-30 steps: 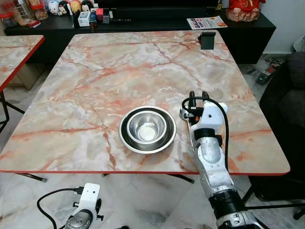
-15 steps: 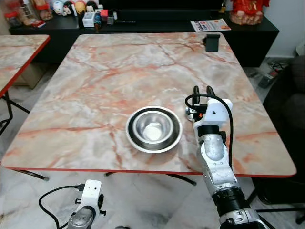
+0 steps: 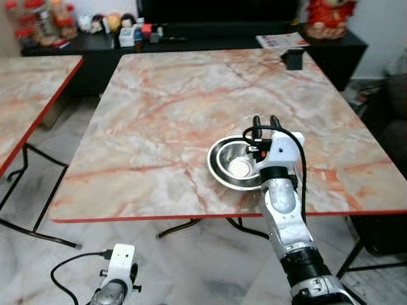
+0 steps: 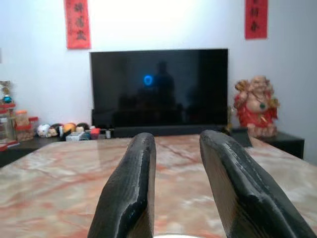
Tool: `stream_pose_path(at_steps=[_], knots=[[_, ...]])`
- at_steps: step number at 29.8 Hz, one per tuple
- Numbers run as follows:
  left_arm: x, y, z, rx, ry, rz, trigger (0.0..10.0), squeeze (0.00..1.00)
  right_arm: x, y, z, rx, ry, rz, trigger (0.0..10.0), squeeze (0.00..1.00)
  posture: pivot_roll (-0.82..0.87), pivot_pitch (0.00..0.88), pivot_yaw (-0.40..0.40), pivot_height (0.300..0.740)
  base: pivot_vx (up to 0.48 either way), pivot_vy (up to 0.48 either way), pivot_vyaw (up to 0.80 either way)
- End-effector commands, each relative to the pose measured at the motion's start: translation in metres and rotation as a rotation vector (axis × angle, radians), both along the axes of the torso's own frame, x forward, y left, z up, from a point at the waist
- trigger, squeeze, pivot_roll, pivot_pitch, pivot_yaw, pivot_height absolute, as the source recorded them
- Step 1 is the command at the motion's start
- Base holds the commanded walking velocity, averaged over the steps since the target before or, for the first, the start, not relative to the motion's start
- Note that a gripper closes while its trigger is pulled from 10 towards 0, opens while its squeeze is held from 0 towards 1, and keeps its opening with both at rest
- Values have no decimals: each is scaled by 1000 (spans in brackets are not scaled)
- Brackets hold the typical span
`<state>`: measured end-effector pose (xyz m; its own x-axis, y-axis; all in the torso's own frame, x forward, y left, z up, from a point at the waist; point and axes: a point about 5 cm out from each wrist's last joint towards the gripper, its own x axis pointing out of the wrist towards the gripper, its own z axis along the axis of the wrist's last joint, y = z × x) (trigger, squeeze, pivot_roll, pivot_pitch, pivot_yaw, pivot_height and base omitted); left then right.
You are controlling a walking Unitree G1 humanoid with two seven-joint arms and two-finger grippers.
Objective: Setting the table
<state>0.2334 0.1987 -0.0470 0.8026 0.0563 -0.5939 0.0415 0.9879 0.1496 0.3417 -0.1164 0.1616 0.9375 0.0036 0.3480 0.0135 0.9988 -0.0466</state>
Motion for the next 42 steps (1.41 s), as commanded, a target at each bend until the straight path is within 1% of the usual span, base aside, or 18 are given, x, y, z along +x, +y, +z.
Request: stream_pose_path(at_steps=[1,2,8,14,21,23,25,29,34,42], knots=[[-12,9,-7,18,43,20,10000,0,0,12,4,7,-13,37,10000,0,-1,63,-4,740,0,480,0],[-12,8,-7,17,44,16,10000,0,-1,13,2,5,-10,42,10000,0,-10,51,-2,740,0,480,0],[-12,8,-7,22,46,6,10000,0,-3,15,-6,-1,10,51,10000,0,-9,41,3,740,0,480,0],[-12,10,-7,26,49,3,10000,0,-4,18,-9,-1,21,59,10000,0,-7,29,9,740,0,480,0],[-13,11,-7,31,51,-1,10000,0,-5,19,-19,-7,55,63,10000,0,2,12,12,740,0,480,0],[-13,11,-7,32,51,-2,10000,0,-5,19,-22,-8,67,65,10000,0,2,8,14,740,0,480,0],[-12,12,-7,34,48,-3,10000,0,-5,17,-32,-7,106,60,10000,0,7,5,16,740,0,480,0],[-12,12,-6,36,45,-4,10000,0,-7,16,-39,-9,127,59,10000,0,6,8,17,740,0,480,0],[-9,14,-4,37,39,2,10000,0,-8,14,-44,-15,141,55,10000,0,7,33,22,740,0,480,0],[-8,13,-3,35,34,6,10000,0,-8,12,-45,-9,144,49,10000,0,14,62,19,740,0,480,0]])
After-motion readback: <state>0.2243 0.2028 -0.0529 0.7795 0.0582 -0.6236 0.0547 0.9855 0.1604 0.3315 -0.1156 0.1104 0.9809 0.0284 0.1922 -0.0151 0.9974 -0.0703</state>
